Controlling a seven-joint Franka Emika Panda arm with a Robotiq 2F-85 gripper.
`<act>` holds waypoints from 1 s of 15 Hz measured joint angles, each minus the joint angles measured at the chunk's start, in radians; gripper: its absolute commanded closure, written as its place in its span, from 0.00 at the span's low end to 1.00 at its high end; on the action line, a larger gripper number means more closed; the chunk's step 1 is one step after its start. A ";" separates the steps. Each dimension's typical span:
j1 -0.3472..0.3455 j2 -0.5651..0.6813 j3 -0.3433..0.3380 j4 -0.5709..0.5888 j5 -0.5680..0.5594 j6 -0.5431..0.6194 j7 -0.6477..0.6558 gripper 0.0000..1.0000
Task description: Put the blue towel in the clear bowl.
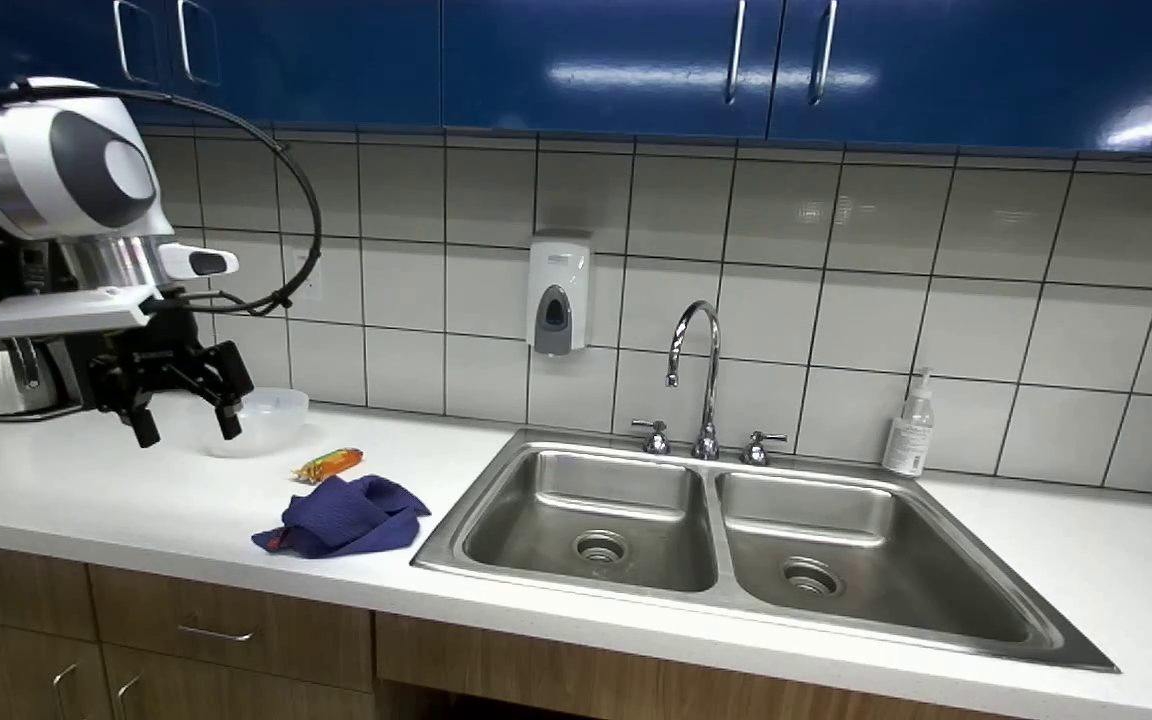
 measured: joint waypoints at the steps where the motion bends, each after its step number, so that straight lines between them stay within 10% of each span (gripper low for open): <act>1: -0.014 0.031 -0.010 0.015 -0.017 0.010 0.014 0.00; 15: -0.021 0.401 -0.183 0.288 -0.098 0.020 0.280 0.00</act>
